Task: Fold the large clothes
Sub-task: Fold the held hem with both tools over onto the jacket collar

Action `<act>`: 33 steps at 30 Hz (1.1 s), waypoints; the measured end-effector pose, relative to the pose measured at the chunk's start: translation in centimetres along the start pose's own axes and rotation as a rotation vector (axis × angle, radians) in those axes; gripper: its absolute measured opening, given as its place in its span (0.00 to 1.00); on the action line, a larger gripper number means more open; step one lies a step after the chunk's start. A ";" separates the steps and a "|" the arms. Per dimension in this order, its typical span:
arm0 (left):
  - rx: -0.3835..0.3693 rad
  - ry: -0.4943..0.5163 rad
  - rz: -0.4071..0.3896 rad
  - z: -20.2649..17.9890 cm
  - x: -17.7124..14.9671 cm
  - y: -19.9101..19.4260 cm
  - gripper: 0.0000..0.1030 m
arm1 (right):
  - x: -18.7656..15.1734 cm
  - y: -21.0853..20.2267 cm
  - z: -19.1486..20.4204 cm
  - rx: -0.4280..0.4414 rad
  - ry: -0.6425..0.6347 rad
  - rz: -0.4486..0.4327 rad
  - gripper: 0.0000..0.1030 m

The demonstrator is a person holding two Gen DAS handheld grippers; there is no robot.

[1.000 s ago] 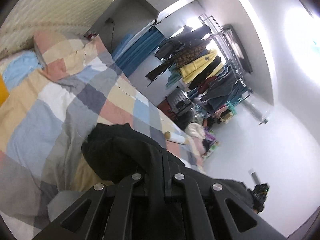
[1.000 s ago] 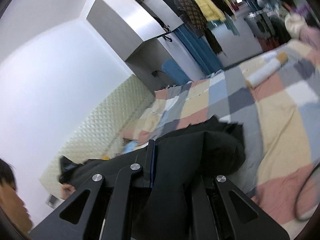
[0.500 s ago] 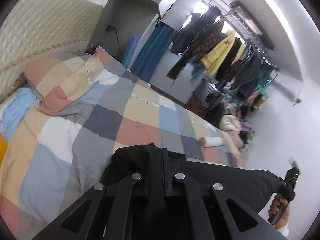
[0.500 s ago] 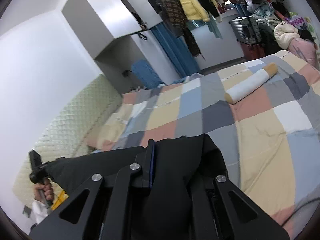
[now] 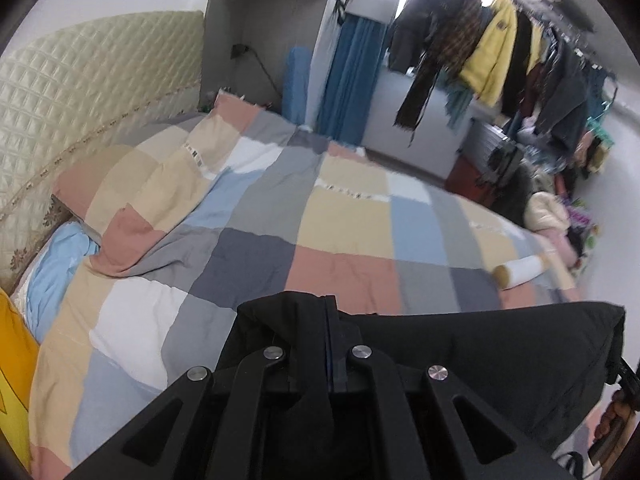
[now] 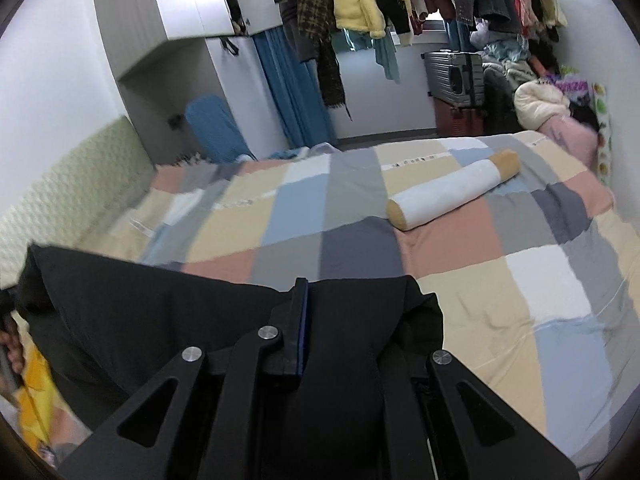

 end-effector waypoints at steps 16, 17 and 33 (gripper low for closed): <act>0.092 0.046 0.221 -0.9 -0.7 18.2 0.06 | -2.7 14.8 -0.2 -0.099 -0.068 0.100 0.07; 0.085 0.038 0.228 -0.8 -1.0 18.8 0.06 | -3.1 15.5 -0.3 -0.093 -0.058 0.112 0.07; -0.364 -0.281 0.428 5.3 -4.0 15.6 0.26 | -5.2 12.9 -3.3 0.186 0.223 0.197 0.25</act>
Point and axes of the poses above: each gripper's, at about its wrist camera, not at the fingertips, and y roughly the way its jaws point, z to its left, x to its top, the point moved 3 cm from there along y, roughly the way its jaws point, and after that the axes turned 5 degrees about z, right-handed, at the moved point
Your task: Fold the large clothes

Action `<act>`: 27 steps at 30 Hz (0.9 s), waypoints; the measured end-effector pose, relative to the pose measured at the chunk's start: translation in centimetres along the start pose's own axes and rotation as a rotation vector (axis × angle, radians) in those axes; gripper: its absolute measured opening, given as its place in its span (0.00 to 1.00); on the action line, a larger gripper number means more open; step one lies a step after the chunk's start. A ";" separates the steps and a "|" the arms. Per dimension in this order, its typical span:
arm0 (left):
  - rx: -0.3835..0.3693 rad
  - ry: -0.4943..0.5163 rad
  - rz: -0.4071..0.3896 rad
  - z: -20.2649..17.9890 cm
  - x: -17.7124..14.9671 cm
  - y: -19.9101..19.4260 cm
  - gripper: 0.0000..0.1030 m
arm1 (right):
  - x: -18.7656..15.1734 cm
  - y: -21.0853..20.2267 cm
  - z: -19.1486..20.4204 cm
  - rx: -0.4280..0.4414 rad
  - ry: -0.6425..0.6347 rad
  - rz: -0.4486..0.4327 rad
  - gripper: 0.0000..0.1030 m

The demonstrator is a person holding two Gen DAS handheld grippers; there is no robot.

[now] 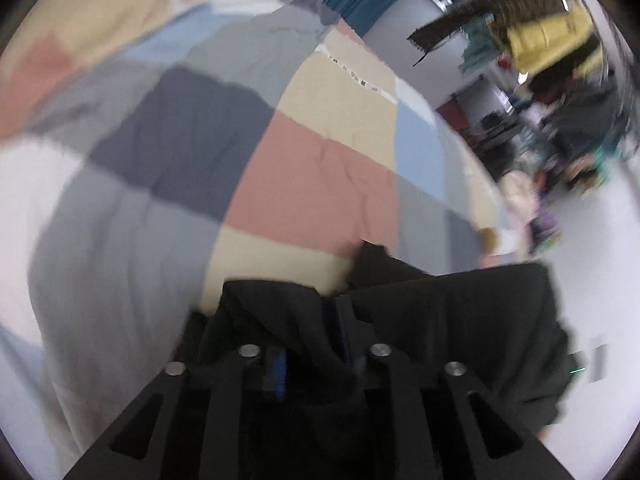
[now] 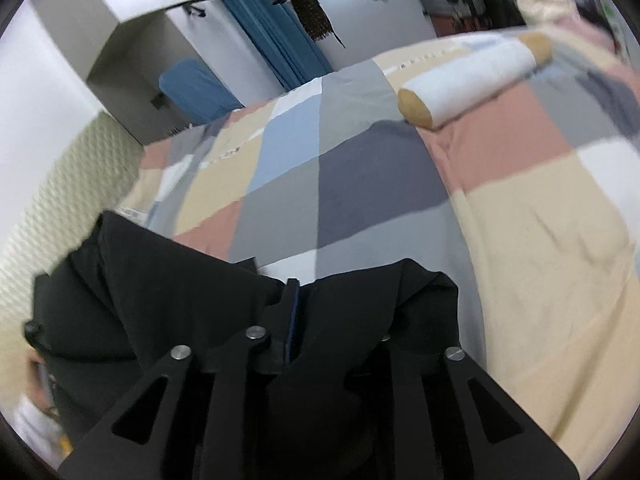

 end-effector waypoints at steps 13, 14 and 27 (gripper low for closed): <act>-0.017 0.134 -0.130 -1.9 -7.0 -10.8 0.56 | -2.8 -11.1 -0.7 0.016 0.017 -0.090 0.72; -0.003 0.161 -0.138 -2.8 -7.5 -10.9 0.56 | -2.9 -12.0 -0.1 0.002 -0.004 -0.103 0.72; 0.196 0.441 -0.262 -15.0 -10.0 -7.0 0.56 | -2.8 -11.3 8.6 -0.097 -0.188 -0.163 0.73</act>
Point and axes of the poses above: each gripper's, at about its wrist camera, not at the fingertips, and y roughly the way its jaws point, z to its left, x to its top, the point moved 3 cm from there along y, roughly the way its jaws point, and after that the axes turned 5 degrees about z, right-handed, at the moved point
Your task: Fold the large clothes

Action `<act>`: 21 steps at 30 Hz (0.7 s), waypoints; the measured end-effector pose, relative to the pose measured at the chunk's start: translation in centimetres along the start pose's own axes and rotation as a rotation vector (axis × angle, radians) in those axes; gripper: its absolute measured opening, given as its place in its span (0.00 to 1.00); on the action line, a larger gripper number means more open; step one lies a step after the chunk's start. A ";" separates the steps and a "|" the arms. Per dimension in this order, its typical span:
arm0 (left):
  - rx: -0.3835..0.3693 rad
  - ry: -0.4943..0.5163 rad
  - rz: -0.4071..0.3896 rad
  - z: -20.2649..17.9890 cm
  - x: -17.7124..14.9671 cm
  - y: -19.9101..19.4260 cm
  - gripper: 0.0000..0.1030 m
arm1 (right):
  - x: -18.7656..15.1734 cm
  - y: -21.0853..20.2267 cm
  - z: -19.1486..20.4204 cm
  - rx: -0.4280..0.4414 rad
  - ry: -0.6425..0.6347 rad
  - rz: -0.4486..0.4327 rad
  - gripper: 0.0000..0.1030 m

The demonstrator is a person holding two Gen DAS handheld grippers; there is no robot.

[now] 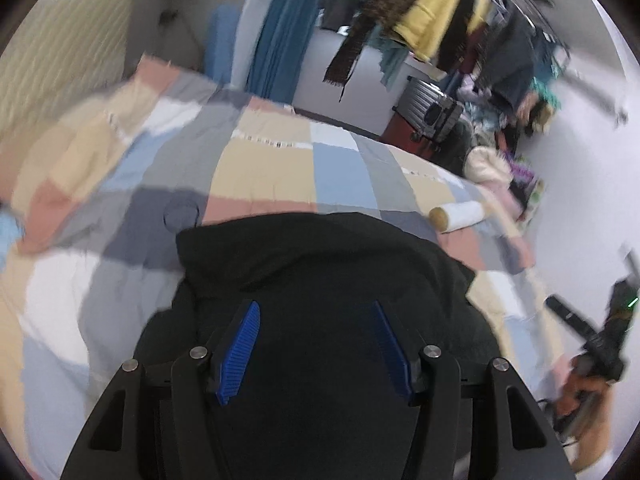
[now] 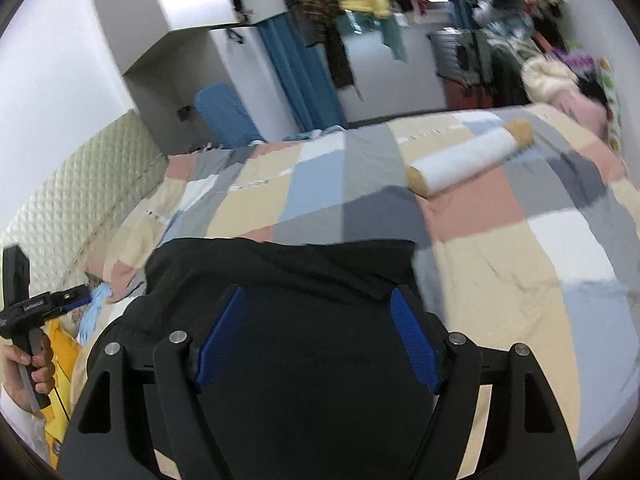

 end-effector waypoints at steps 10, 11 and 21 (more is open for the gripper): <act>0.167 0.205 -0.167 -5.0 -1.5 6.3 0.56 | -1.4 6.5 7.7 0.021 -0.045 -0.054 0.73; 0.180 0.210 -0.169 -4.9 -2.1 7.3 0.56 | -1.7 7.5 8.2 0.011 -0.056 -0.053 0.73; 0.139 0.174 -0.164 -3.0 -3.6 10.8 0.56 | -4.7 12.8 9.0 -0.028 -0.111 -0.019 0.75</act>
Point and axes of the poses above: each gripper's, at about its wrist camera, not at the fingertips, and y roughly the way its jaws point, z to its left, x to its top, the point moved 3 cm from there along y, roughly the way its jaws point, and after that the axes turned 5 degrees about z, right-handed, at the moved point
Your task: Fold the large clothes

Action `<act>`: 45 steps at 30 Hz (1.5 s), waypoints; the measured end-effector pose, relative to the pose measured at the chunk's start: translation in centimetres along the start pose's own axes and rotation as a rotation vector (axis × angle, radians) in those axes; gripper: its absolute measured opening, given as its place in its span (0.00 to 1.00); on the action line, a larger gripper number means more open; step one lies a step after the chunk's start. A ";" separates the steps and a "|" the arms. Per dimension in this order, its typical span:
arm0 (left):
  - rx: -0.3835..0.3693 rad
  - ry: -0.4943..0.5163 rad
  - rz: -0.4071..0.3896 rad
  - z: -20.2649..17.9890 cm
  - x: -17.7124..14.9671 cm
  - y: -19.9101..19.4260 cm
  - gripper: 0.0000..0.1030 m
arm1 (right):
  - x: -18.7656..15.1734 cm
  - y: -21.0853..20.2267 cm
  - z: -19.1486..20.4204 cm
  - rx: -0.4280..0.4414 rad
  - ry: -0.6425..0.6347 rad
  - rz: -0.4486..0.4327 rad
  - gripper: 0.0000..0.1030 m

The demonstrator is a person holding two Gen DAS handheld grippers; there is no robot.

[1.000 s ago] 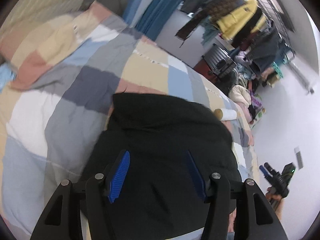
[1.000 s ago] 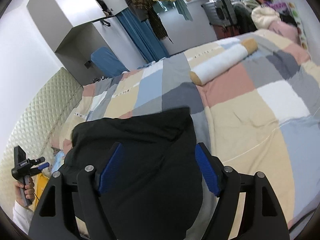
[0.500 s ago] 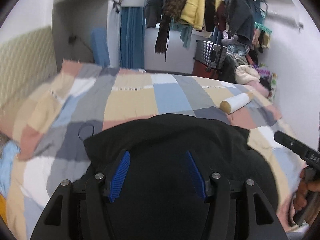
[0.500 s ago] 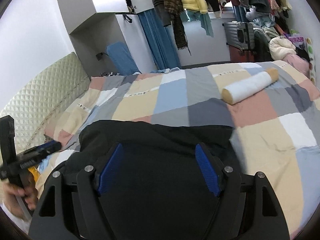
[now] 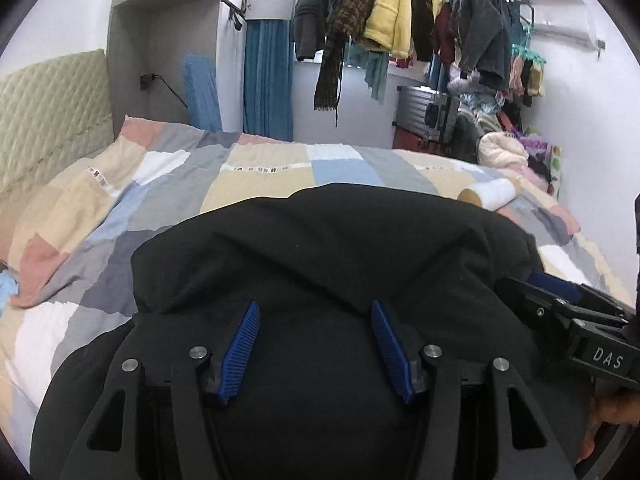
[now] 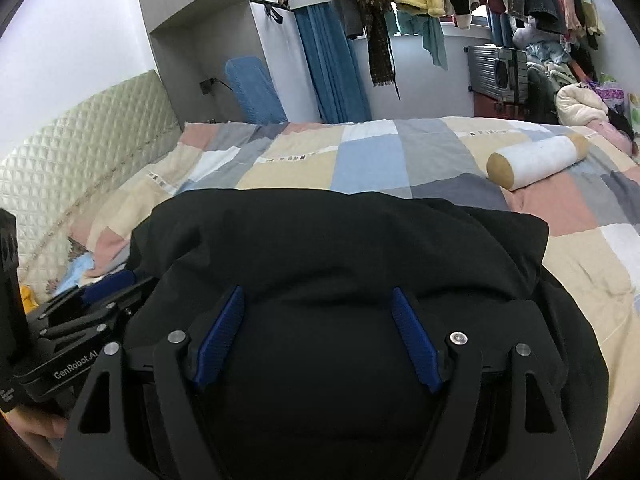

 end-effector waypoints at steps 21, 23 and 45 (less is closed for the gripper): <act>0.005 -0.055 0.042 1.1 0.4 3.9 0.58 | 0.3 6.1 0.0 -0.060 -0.032 0.050 0.82; -0.012 -0.059 0.031 1.3 0.4 3.3 0.58 | 0.1 5.7 0.0 -0.054 -0.030 0.046 0.83; 0.123 -0.155 0.052 10.0 -1.6 1.5 0.66 | -0.3 1.5 -6.8 -0.190 -0.045 0.035 0.83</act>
Point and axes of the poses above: each gripper's, at about its wrist camera, not at the fingertips, and y roughly the way its jaws point, z to its left, x to its top, the point moved 3 cm from there along y, roughly the way its jaws point, and after that the axes turned 5 degrees about z, right-handed, at the moved point
